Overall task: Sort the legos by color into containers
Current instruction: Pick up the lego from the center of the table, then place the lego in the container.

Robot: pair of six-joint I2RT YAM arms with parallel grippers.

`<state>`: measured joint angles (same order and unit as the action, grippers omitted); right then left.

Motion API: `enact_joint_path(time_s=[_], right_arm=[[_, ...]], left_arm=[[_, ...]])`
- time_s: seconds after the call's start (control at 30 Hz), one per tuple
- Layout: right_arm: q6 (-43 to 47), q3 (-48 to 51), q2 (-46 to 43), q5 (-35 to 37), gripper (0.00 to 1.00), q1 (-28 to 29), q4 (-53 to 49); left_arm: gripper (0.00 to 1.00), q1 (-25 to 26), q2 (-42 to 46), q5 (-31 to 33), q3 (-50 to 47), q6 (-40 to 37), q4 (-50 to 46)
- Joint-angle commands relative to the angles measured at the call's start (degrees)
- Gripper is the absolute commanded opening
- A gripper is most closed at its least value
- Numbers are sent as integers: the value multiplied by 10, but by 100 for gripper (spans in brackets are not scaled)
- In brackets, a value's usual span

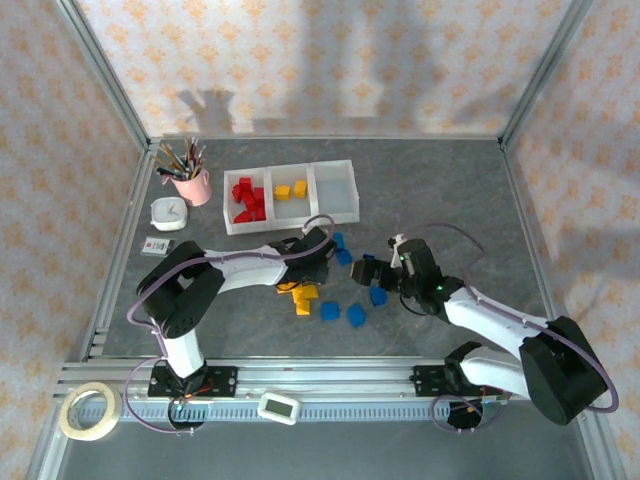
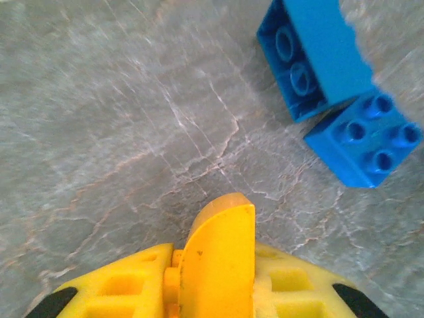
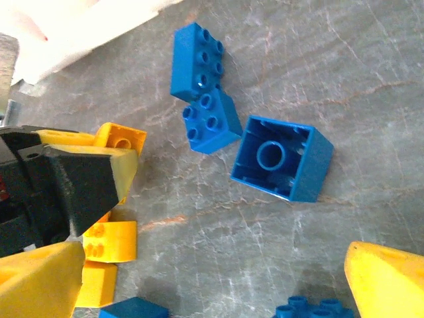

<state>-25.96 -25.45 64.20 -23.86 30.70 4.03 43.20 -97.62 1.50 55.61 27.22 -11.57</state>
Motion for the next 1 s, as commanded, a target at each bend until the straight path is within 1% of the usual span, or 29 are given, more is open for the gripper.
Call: enact_joint_path(time_s=[0.0,0.17,0.3,0.5,0.67,0.8,0.83,0.87,0.97], right_arm=[[-4,-31,-8,17,100,-3,4],[-13,-47,5,17,100,-3,25],[-24,-57,21,19,100,-3,51],[-37,-73,31,38,100,-3,77],[-38,-78,48,48,100,-3,85],[-38,-86,55,45,100,-3,85],[-38,-86,55,46,100,-3,85],[-36,-87,54,48,100,-3,85],[-33,-89,53,51,100,-3,82]], left_arm=[[21,-16,59,7,-8,37,13],[19,-50,99,27,16,60,-3],[19,-82,83,60,67,60,-27],[19,-136,-5,76,170,61,-43],[19,-162,-102,75,264,46,-61],[20,-178,-182,82,344,38,-96],[22,-180,-193,81,356,35,-100],[29,-182,-205,83,368,33,-106],[39,-184,-225,89,396,29,-128]])
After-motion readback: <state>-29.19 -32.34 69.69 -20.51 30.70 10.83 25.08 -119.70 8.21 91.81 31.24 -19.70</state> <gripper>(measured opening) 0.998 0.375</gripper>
